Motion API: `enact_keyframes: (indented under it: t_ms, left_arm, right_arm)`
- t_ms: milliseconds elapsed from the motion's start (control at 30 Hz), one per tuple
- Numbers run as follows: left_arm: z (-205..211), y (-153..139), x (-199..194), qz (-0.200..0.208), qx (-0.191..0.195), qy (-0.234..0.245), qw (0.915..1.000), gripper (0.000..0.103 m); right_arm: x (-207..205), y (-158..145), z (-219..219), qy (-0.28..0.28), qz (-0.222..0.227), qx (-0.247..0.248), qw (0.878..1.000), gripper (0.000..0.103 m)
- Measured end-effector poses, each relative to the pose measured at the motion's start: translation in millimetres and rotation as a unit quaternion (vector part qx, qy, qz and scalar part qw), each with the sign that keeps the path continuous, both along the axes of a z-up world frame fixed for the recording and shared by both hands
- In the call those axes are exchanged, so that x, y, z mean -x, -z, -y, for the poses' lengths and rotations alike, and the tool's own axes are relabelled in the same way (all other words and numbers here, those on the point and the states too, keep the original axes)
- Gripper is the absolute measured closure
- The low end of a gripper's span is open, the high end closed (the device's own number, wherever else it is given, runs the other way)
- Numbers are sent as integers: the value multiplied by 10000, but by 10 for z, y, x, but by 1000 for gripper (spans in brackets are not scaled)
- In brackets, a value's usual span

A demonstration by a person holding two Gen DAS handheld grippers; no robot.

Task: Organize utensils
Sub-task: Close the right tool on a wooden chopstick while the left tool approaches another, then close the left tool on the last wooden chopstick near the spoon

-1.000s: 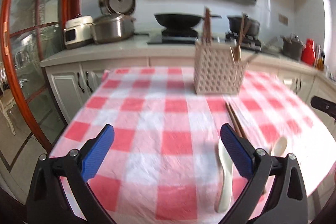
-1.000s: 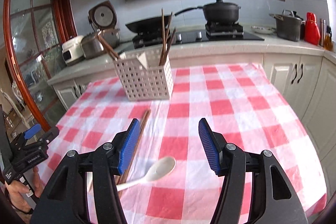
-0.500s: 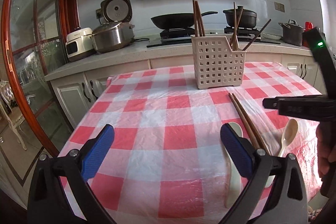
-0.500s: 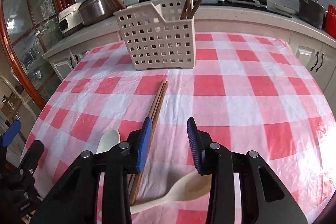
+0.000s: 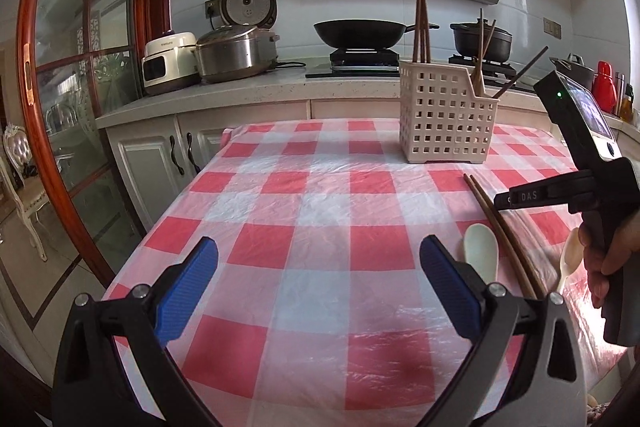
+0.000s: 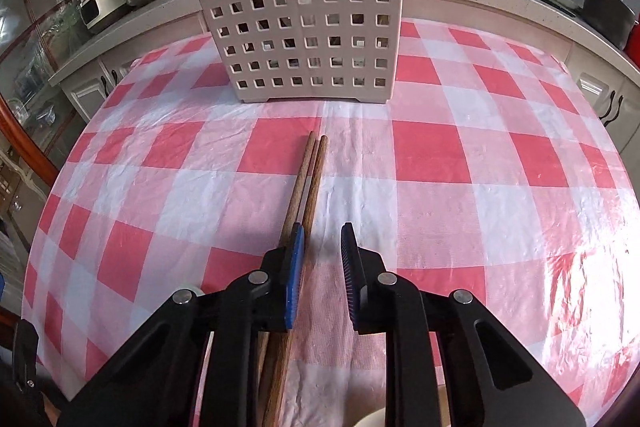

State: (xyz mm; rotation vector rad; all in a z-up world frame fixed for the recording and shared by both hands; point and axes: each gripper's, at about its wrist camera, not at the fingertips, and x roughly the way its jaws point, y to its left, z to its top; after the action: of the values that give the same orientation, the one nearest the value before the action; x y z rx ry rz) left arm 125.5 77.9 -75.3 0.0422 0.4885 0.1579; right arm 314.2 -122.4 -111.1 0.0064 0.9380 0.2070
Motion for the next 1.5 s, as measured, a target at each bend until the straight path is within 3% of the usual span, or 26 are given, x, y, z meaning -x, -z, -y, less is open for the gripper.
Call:
enact_keyframes:
  t_ms: [433,467,500,600,700,933,1200,1333,1500]
  left_arm:
    - [-135,71,35,-64,114,-98,9999,5]
    - [-140,68,36,-76,106,-104,9999,5]
    - [-146,66,33,-99,109,-109,9998,5]
    - [-141,51,11,-149,134,-100,9997,5]
    - [-90,27,-66,-285,189,7,9994,5]
    - [392,-87,-446,-694,207,764,9944,6]
    - [1191,-64,-1208,-1418,173,1575,9771,24]
    - [1474,145,-1562,-1860,-166,1653,9684,40]
    - [1524,437,-1895,-2406,-161,1503,9588,64]
  right_arm:
    - [-185,39,-180,12,-77,469,9989,86]
    - [-191,39,-167,-14,-85,435,9990,87]
    - [-185,39,-149,-24,-78,405,9991,94]
    - [-157,10,35,-27,-81,-199,9998,95]
    - [-65,-124,250,29,231,-585,9980,96]
    - [205,-441,734,209,880,-1122,9896,95]
    - [457,-600,1245,420,1353,-1549,9777,96]
    - [533,-618,1400,424,1415,-1746,9735,96]
    - [607,-620,1504,348,1490,-1865,9705,96]
